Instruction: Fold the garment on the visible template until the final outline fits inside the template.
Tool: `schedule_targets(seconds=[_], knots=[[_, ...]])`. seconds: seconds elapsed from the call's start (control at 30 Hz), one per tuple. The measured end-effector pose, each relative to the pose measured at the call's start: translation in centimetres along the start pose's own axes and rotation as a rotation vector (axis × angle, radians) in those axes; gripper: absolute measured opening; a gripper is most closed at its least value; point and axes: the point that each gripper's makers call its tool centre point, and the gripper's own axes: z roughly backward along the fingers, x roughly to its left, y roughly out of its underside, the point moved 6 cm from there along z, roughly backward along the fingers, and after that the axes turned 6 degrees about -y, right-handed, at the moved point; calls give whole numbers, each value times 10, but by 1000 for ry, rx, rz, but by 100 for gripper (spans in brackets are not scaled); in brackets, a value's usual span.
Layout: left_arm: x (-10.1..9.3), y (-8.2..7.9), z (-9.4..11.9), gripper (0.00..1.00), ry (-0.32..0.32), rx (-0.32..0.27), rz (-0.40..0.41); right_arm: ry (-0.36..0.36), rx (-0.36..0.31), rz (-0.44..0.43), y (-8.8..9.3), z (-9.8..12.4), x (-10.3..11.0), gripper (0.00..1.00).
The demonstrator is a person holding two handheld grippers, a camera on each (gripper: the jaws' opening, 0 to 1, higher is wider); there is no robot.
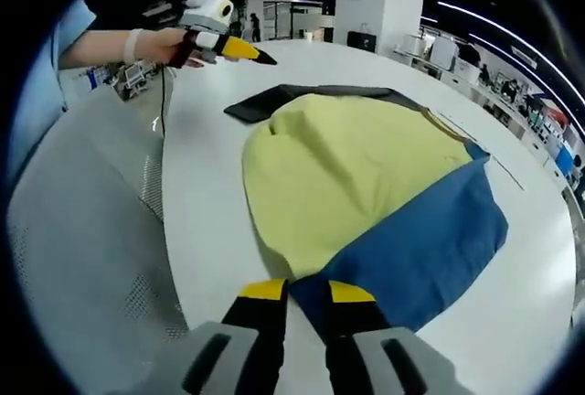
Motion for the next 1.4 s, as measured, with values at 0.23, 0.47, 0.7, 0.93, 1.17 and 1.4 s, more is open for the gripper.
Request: schedule_targets(seconds=[0.23,0.47,0.7,0.93,1.17,1.4], knots=[[-2,3,-2,78,2,7,6,13,35,49,2,-6,1,10],[-7,5,-4,78,13,5,14,30,42,27,2,-4,-4,4],[-8,4,-4,77,17,3,12,28,49,24,5,5,-5,0],[-7,2,-2,76,16,-2,12,69,-85,-96,-5,32,-16,0],[-7,-8,-3,76,20,-12,-5,196,-335,-347,-21,109,-71,0],[-10,-20,-9,76,34,-20,-19,347,-332,-399,2,151,-124,0]])
